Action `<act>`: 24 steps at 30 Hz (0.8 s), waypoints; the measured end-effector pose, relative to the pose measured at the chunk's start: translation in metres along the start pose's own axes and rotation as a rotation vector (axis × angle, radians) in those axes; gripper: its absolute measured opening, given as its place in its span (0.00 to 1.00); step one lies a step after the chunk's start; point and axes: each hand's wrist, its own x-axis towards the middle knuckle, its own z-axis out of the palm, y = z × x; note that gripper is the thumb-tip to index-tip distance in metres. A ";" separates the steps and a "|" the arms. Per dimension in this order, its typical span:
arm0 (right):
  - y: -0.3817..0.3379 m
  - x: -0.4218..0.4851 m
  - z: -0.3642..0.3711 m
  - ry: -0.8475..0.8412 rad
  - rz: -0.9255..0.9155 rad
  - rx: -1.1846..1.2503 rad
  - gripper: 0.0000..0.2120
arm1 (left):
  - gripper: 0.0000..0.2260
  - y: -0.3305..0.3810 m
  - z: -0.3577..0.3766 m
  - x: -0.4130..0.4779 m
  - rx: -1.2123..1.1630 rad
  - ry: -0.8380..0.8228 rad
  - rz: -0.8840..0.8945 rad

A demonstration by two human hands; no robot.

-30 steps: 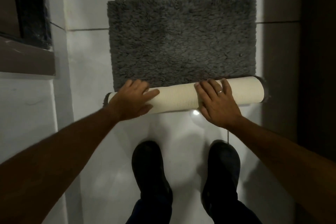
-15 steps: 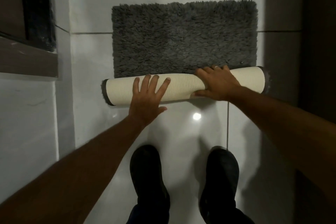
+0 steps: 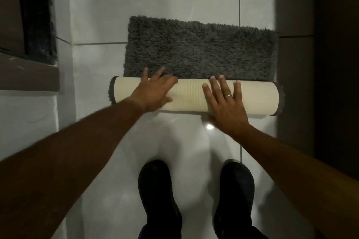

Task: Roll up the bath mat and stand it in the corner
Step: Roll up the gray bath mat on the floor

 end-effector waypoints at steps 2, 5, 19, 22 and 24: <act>0.004 0.014 -0.005 -0.020 0.042 -0.013 0.49 | 0.25 0.009 0.007 -0.008 0.079 0.159 -0.071; 0.015 0.030 -0.018 -0.032 0.020 -0.022 0.49 | 0.17 0.028 0.029 -0.022 0.033 0.414 -0.086; 0.015 0.048 -0.015 0.073 0.078 -0.058 0.53 | 0.43 0.009 0.015 0.026 0.233 0.120 -0.147; 0.027 0.056 -0.025 0.041 0.050 -0.121 0.44 | 0.39 0.003 0.000 0.029 0.232 0.082 -0.106; 0.028 0.054 -0.033 0.010 0.025 -0.105 0.42 | 0.38 0.004 -0.006 0.023 0.190 0.047 -0.100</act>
